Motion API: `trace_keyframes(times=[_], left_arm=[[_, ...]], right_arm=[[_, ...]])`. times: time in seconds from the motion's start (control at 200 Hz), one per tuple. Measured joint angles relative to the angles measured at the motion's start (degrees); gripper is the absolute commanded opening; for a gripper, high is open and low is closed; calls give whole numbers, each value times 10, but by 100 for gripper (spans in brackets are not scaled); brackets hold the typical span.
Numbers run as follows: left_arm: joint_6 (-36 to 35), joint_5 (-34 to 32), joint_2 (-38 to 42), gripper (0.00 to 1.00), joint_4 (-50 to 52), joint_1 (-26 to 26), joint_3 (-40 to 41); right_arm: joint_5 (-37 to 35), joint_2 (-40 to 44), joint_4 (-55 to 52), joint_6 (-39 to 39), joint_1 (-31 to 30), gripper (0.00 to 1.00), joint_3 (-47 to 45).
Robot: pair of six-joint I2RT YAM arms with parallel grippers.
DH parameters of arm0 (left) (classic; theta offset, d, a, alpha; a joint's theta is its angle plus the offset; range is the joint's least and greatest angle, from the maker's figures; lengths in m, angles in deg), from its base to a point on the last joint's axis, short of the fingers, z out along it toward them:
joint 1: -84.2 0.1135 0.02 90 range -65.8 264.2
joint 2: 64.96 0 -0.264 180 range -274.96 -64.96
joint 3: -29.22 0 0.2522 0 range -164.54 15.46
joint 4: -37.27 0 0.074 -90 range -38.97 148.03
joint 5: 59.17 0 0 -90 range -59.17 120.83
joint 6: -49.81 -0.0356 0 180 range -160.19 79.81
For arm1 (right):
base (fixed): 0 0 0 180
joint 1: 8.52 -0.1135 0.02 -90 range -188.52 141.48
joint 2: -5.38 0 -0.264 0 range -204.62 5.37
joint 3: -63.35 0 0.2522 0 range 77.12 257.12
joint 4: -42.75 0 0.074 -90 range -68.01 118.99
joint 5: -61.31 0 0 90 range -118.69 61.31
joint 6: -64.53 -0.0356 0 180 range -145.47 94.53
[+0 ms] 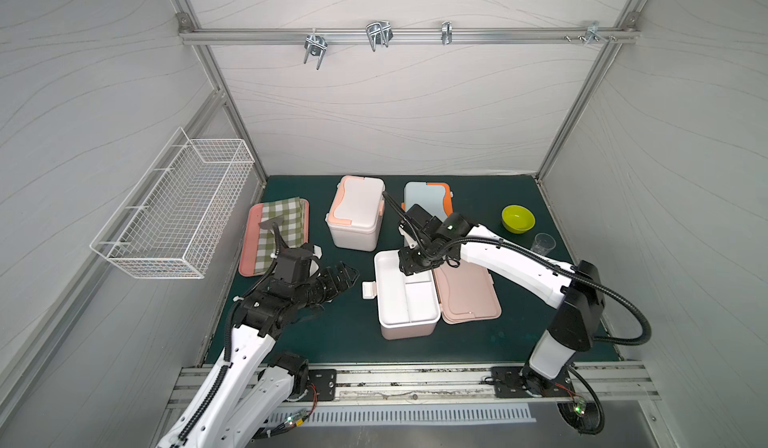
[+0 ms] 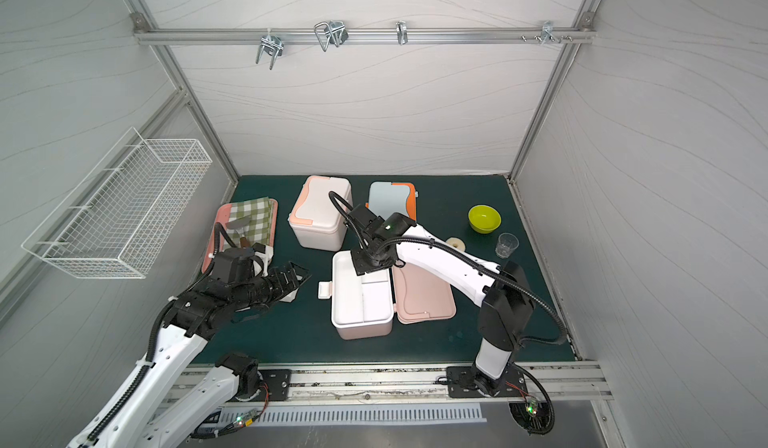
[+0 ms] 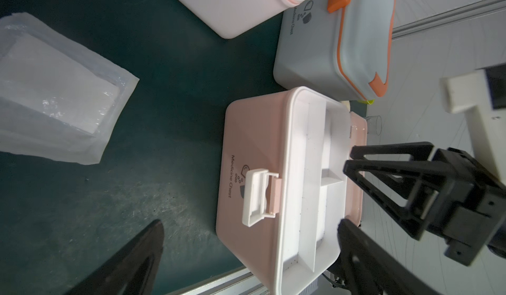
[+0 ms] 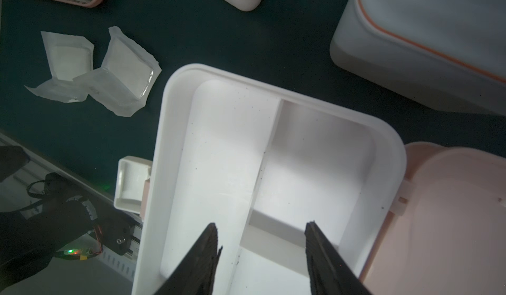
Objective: Open first aid kits and take out gauze
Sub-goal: Pick up the compartment layer from the first aid kit.
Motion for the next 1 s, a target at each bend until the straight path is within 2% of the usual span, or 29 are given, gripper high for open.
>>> trace_keyframes(times=[0.4, 0.755, 1.001], left_arm=[[-17, 0, 21, 99, 0, 0, 25], [-19, 24, 27, 99, -5, 0, 42], [-18, 34, 45, 99, -6, 0, 49]], right_arm=[[-53, -100, -61, -54, -44, 24, 72], [-82, -135, -107, -111, -50, 2, 108], [-94, -142, -119, -127, -53, 0, 122]])
